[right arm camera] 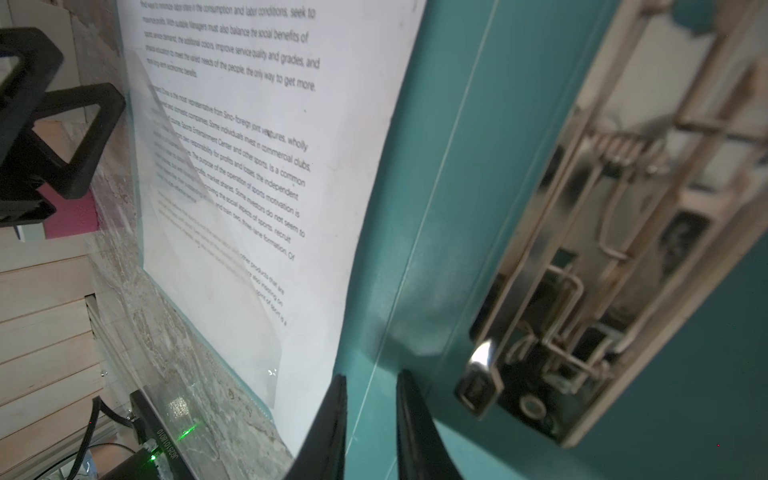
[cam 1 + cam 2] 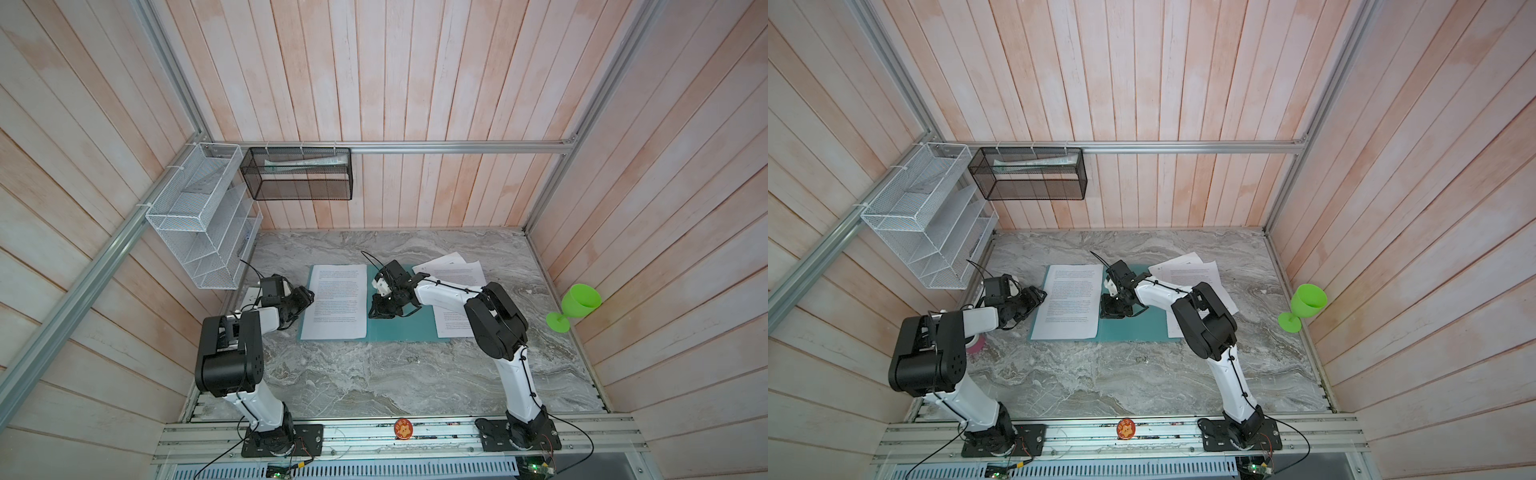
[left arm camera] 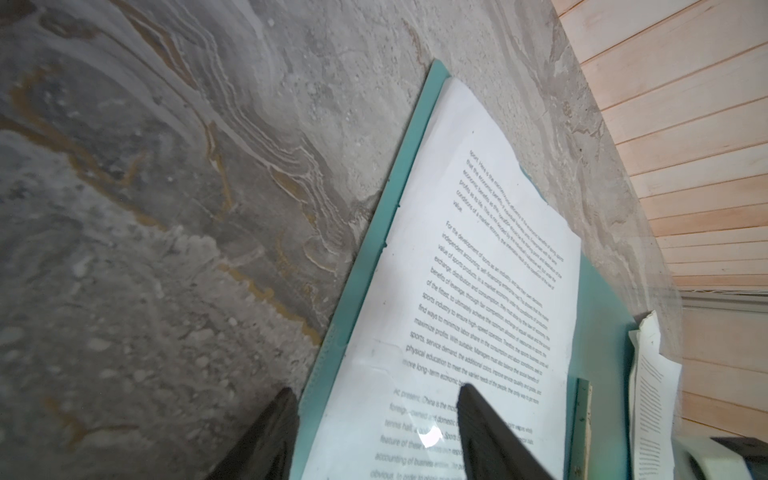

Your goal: Put the files into the folder

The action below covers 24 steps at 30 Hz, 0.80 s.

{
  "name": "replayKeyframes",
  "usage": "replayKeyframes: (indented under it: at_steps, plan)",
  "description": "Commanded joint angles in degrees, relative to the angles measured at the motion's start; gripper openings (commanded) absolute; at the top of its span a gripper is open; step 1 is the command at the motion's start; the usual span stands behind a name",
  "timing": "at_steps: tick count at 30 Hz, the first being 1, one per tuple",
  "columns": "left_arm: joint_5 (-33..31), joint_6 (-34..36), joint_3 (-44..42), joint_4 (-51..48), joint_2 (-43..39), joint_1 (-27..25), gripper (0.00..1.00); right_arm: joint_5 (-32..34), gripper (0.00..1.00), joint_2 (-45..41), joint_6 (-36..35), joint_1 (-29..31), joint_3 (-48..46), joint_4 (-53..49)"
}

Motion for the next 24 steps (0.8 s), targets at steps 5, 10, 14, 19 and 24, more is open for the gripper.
replayKeyframes:
  at_steps: [5,10,14,19,24]
  plan:
    - [-0.42,-0.68,-1.93,-5.40,2.43,0.05,0.64,-1.03,0.22,-0.13,-0.12,0.07,-0.85,2.98]
    - [-0.45,-0.58,-1.85,-5.37,2.45,0.03,0.64,-3.31,0.22,1.55,0.54,0.10,-0.77,4.19]
    - [-0.45,-0.58,-1.81,-5.46,2.55,0.05,0.64,-5.21,0.22,2.24,1.10,0.19,-0.99,5.09]
    - [-0.47,-0.67,-1.72,-5.54,2.64,0.05,0.63,-7.81,0.03,3.21,1.82,0.75,-0.93,6.15]
    - [-0.56,-0.67,-1.67,-5.49,2.64,0.05,0.63,-8.45,0.00,4.62,1.91,1.64,0.29,4.98]
